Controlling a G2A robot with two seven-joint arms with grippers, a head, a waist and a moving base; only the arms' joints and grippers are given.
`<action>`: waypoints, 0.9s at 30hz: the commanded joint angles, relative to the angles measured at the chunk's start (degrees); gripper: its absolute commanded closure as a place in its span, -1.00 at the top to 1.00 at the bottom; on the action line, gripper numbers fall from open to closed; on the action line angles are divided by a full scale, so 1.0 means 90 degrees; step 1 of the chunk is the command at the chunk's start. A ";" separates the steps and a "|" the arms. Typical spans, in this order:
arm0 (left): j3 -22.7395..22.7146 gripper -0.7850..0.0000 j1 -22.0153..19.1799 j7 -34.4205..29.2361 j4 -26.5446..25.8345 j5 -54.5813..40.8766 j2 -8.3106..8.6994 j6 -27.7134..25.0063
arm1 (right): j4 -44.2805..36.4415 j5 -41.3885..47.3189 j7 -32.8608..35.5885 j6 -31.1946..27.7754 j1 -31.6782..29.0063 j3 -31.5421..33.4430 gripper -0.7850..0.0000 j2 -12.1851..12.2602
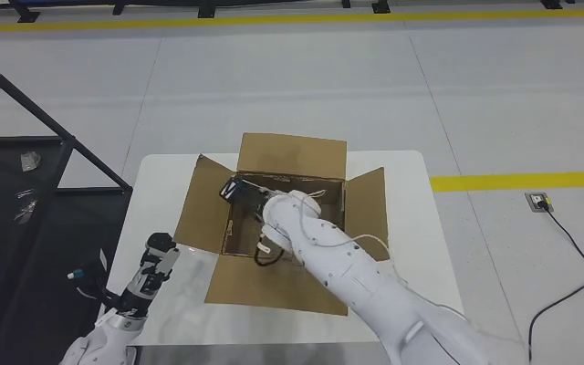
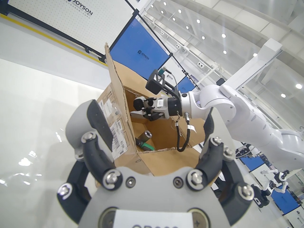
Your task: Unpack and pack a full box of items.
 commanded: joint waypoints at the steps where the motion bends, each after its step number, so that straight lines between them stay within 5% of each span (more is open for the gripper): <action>1: 0.0005 1.00 0.0006 0.0001 -0.0025 -0.0003 -0.0004 0.0007 | -0.1025 -0.0401 0.0220 0.0193 -0.0473 0.0245 -0.21 0.0240; 4: 0.0015 1.00 0.0011 0.0006 -0.0065 0.0004 -0.0012 0.0016 | -0.2421 -0.0937 0.0499 0.0295 -0.1292 0.0739 0.06 0.0587; 6: 0.0021 1.00 0.0013 0.0004 -0.0081 0.0015 -0.0016 0.0024 | -0.3259 -0.0953 0.0530 -0.0046 -0.1856 0.1147 1.00 0.0786; 9: 0.0029 1.00 0.0012 -0.0001 -0.0118 0.0039 -0.0022 0.0025 | -0.4005 -0.1116 0.0759 -0.0288 -0.2420 0.1663 1.00 0.0986; 20: 0.0039 1.00 0.0000 -0.0102 -0.0387 0.0054 -0.0033 0.0041 | -0.4071 -0.1123 0.0480 -0.0307 -0.2611 0.1735 1.00 0.1010; 27: 0.0235 1.00 -0.0168 -0.0657 -0.0546 -0.0168 -0.0020 0.0071 | -0.5664 -0.0312 -0.0208 -0.0904 -0.3689 0.2856 1.00 0.1251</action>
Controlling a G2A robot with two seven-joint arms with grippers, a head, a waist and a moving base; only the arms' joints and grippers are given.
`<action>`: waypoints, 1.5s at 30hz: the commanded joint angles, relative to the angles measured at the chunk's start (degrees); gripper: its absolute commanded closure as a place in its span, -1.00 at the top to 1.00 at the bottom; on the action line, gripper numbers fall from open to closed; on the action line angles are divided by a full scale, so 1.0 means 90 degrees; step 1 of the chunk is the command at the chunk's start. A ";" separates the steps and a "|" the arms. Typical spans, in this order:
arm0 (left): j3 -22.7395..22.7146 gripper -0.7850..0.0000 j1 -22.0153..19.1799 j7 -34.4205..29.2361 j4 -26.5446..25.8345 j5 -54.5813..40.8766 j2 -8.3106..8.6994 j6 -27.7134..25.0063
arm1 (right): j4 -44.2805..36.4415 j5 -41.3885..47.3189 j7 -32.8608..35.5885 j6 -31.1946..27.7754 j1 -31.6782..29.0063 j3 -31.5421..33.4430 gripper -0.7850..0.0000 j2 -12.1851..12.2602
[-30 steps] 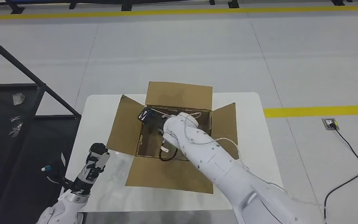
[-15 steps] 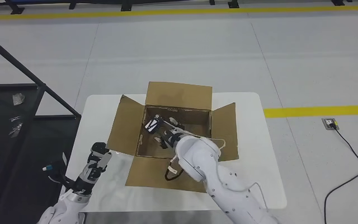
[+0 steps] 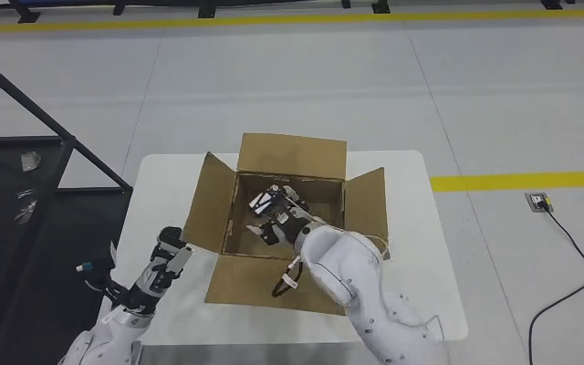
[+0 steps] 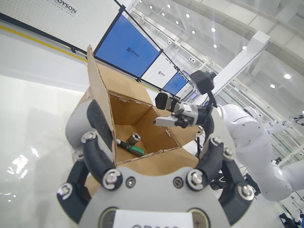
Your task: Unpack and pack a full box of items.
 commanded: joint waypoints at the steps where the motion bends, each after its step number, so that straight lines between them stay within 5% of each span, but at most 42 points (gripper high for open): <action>1: 0.0077 1.00 -0.0087 -0.0213 -0.0036 -0.0026 0.0006 0.0034 | -0.0589 0.0406 -0.0143 -0.0273 -0.0424 0.0452 1.00 0.0082; 9: 0.0501 1.00 -0.0413 -0.0746 -0.0153 0.0134 -0.0005 0.0329 | -0.1826 0.3291 -0.0505 -0.2083 -0.1852 0.2406 1.00 0.0401; 22: 0.1243 1.00 -0.1019 -0.1304 0.0014 0.0503 -0.0065 0.1080 | -0.1926 0.3865 -0.0608 -0.1986 -0.2135 0.2941 1.00 0.0493; 26: 0.1447 1.00 -0.1205 -0.1428 0.0102 0.0563 -0.0087 0.1277 | -0.1922 0.4944 -0.0826 -0.2399 -0.2487 0.3504 1.00 0.0583; 30: 0.1618 1.00 -0.1403 -0.1642 0.0207 0.0758 -0.0107 0.1778 | -0.1451 0.7108 0.0099 -0.2649 -0.2480 0.4148 1.00 0.0743; 36: 0.1817 1.00 -0.1585 -0.1854 0.0315 0.0900 -0.0128 0.2079 | -0.0521 0.8975 0.1112 -0.2156 -0.2166 0.5047 1.00 0.0986; 45: 0.1895 1.00 -0.1654 -0.1887 0.0347 0.0865 -0.0140 0.2173 | 0.0842 0.8759 0.2553 -0.0736 -0.1129 0.4708 1.00 0.1236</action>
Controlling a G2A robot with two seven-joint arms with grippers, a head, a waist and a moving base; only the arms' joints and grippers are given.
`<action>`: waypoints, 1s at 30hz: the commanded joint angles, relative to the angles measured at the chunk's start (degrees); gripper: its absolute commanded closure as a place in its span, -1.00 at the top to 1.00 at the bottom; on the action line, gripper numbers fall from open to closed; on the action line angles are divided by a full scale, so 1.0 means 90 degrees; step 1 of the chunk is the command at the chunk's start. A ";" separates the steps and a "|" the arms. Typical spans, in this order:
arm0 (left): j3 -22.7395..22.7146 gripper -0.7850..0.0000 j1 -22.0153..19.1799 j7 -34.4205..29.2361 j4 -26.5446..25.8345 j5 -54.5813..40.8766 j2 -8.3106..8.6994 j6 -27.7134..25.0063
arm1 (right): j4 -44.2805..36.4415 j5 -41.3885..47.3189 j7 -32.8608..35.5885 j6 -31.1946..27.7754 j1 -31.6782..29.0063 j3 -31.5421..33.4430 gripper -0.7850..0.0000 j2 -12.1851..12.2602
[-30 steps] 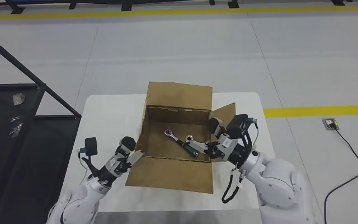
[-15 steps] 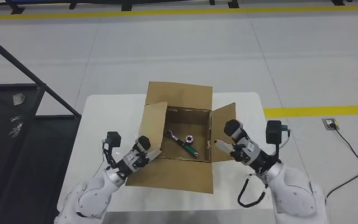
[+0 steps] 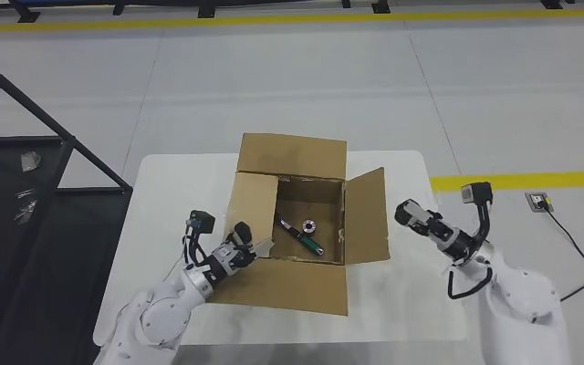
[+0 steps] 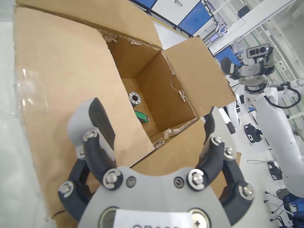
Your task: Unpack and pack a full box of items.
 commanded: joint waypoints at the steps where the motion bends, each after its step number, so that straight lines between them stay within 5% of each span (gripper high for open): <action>1: -0.0030 1.00 0.0017 -0.0004 -0.0013 -0.0001 0.0007 -0.0025 | 0.0332 0.0057 0.0451 0.0092 0.0305 -0.0167 1.00 0.0042; 9: -0.0393 1.00 0.0213 0.0265 -0.0191 -0.0358 0.0046 -0.0282 | 0.0938 0.1247 0.1898 -0.0693 0.0998 -0.0868 1.00 0.0133; 15: -0.1161 1.00 0.0558 0.0410 -0.0279 -0.0878 0.0138 -0.0642 | 0.1113 0.1451 0.1876 -0.0715 0.1428 -0.1785 1.00 0.0166; 24: -0.2229 1.00 0.1295 0.0095 0.0311 -0.1306 0.0337 -0.2677 | 0.2268 0.0094 0.0526 -0.1639 0.2401 -0.3321 1.00 -0.0035; 30: -0.2202 1.00 0.1744 -0.0847 0.0699 -0.1682 0.0476 -0.3668 | 0.2680 -0.1328 -0.0914 -0.1548 0.2642 -0.4031 1.00 -0.0168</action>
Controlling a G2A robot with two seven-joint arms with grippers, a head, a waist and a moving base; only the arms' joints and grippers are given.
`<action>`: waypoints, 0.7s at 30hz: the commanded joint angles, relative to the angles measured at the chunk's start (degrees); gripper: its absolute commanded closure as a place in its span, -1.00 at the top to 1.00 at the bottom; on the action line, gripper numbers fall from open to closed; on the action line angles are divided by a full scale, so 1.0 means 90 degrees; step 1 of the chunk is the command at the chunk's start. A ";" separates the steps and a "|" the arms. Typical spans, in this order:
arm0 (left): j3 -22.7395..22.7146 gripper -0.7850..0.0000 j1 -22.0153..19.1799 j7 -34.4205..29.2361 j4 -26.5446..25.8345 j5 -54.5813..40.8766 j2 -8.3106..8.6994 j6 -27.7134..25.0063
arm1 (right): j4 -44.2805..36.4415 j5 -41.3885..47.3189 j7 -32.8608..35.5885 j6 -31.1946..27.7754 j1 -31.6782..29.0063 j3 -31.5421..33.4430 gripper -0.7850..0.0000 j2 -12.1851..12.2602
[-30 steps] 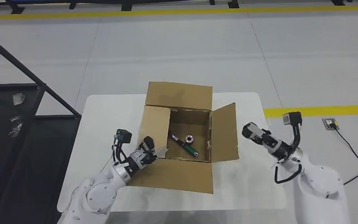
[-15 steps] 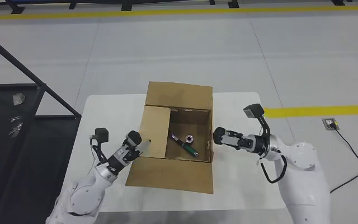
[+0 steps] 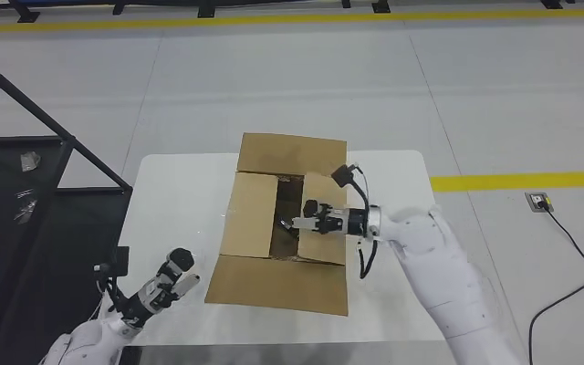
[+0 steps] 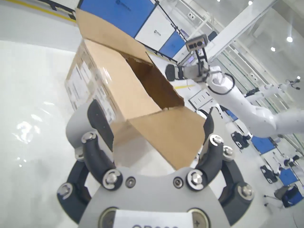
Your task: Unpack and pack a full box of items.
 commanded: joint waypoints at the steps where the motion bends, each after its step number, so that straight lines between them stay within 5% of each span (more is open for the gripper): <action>1: 0.0099 1.00 0.0093 -0.0427 0.0031 -0.0144 0.0052 -0.0052 | 0.0054 -0.0405 -0.0330 0.0081 0.0040 -0.0194 1.00 -0.0028; 9: 0.0790 1.00 0.0080 -0.2143 -0.0056 -0.1582 0.0271 -0.0052 | 0.0267 -0.0913 -0.0868 0.0308 0.0124 -0.0644 1.00 -0.0104; 21: 0.1211 1.00 0.0045 -0.2224 -0.0569 -0.2906 0.0772 -0.0052 | -0.0478 -0.0905 -0.1573 -0.0405 -0.0275 -0.0419 1.00 0.0008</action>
